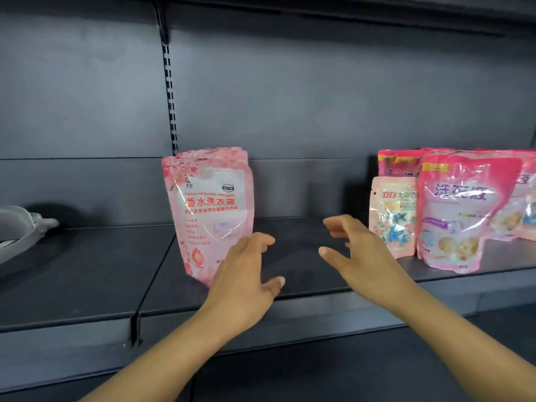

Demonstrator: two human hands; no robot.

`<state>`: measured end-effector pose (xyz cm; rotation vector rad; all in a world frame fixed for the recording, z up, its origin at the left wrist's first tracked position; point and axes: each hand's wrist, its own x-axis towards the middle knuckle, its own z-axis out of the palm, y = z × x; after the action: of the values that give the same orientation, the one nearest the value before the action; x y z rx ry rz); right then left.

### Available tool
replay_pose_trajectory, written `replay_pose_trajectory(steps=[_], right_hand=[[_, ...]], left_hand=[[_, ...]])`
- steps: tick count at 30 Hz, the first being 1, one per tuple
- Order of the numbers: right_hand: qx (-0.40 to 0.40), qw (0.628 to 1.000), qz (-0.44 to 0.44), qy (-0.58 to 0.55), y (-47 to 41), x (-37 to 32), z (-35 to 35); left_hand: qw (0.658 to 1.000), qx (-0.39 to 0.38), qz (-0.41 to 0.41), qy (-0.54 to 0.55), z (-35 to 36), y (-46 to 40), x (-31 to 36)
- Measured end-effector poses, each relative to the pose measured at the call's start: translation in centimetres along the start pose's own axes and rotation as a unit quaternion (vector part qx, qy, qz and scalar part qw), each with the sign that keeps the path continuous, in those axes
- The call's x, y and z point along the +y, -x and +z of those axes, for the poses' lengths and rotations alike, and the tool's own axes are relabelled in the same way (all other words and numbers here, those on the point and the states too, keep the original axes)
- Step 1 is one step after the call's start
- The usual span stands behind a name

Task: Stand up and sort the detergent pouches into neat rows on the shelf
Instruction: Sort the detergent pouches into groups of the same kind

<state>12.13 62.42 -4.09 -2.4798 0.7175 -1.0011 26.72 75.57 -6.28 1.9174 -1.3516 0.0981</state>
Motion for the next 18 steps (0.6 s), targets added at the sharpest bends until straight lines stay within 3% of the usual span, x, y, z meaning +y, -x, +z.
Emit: replay_pose_trajectory(steps=[6, 11, 18], right_hand=[[0.061, 0.994, 0.087, 0.003, 1.1, 5.8, -6.1], [0.114, 0.988, 0.101, -0.007, 0.7, 10.8, -10.5], [0.281, 0.954, 0.099, -0.024, -1.9, 17.5, -16.1]], left_hand=[[0.998, -0.045, 0.032, 0.03, 4.8, -3.0, 4.8], [0.996, -0.062, 0.042, 0.042, 8.9, -5.6, 8.6], [0.997, -0.02, 0.025, 0.067, 15.0, -10.2, 13.9]])
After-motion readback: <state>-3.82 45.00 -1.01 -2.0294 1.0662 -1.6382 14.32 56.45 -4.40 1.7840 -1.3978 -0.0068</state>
